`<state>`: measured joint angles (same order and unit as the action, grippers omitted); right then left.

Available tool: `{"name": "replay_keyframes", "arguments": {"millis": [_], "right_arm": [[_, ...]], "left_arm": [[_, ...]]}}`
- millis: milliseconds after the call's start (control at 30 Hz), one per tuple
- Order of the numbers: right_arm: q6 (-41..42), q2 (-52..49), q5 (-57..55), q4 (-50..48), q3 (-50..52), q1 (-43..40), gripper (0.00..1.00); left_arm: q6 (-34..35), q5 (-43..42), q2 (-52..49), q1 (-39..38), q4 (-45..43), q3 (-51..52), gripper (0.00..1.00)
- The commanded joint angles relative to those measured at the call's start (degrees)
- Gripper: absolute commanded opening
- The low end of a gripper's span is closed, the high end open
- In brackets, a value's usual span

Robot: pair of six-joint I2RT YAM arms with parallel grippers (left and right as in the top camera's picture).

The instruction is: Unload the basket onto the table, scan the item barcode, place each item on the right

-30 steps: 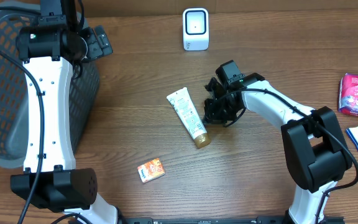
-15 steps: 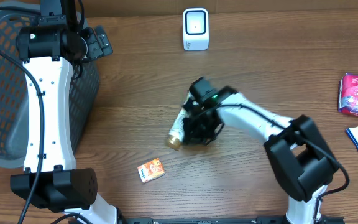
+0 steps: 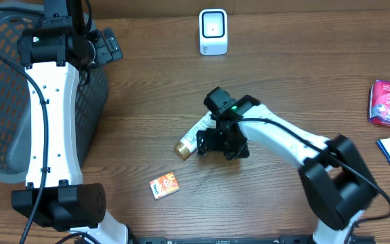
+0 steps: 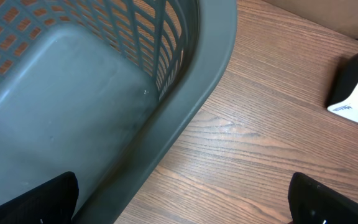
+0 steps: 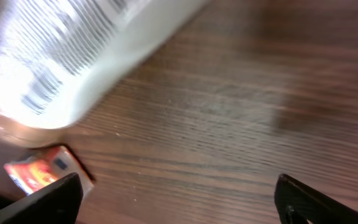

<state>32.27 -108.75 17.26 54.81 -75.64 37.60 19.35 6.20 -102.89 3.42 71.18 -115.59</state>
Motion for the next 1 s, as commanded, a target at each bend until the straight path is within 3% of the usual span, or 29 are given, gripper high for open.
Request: {"name": "replay_keyframes", "arguments": {"millis": [0,133,200,267,367,433,500,600,767,967], "right_arm": [[1.2,3.5,-3.04,-2.51,-2.1,-1.53,1.0],[-4.94,3.48,2.95,-5.95,-2.12,-2.51,1.0],[-6.12,3.48,3.17,-9.4,-2.1,-2.67,0.91],[-1.68,3.48,3.37,-13.46,-2.14,-2.75,0.91],[15.63,3.48,1.16,-14.25,-2.43,-3.37,0.89],[19.28,3.48,-3.02,-14.29,-2.45,-3.67,0.86],[18.32,3.48,-9.35,-14.03,-2.47,-3.65,0.86],[13.25,3.48,-15.52,-13.92,-2.45,-3.72,1.0],[13.14,3.23,-2.38,-12.35,-2.43,-8.7,1.0],[12.31,3.15,-0.33,-14.29,-1.79,-13.16,1.0]], "left_arm": [[-0.04,-0.26,-0.66,-0.07,0.2,0.04,1.0],[-0.04,-0.26,-0.66,-0.07,0.17,0.04,1.0],[-0.04,-0.26,-0.66,-0.07,0.2,0.04,1.0],[-0.04,-0.24,-0.66,-0.07,0.17,0.04,1.0],[-0.04,-0.26,-0.66,-0.07,0.17,0.04,1.0],[-0.04,-0.26,-0.66,-0.07,0.17,0.04,1.0],[-0.04,-0.26,-0.66,-0.07,0.2,0.04,1.0],[-0.04,-0.24,-0.66,-0.07,0.2,0.04,1.0],[-0.04,-0.26,-0.66,-0.07,0.2,0.04,1.0],[-0.04,-0.26,-0.66,-0.07,0.17,0.04,1.0]]}}
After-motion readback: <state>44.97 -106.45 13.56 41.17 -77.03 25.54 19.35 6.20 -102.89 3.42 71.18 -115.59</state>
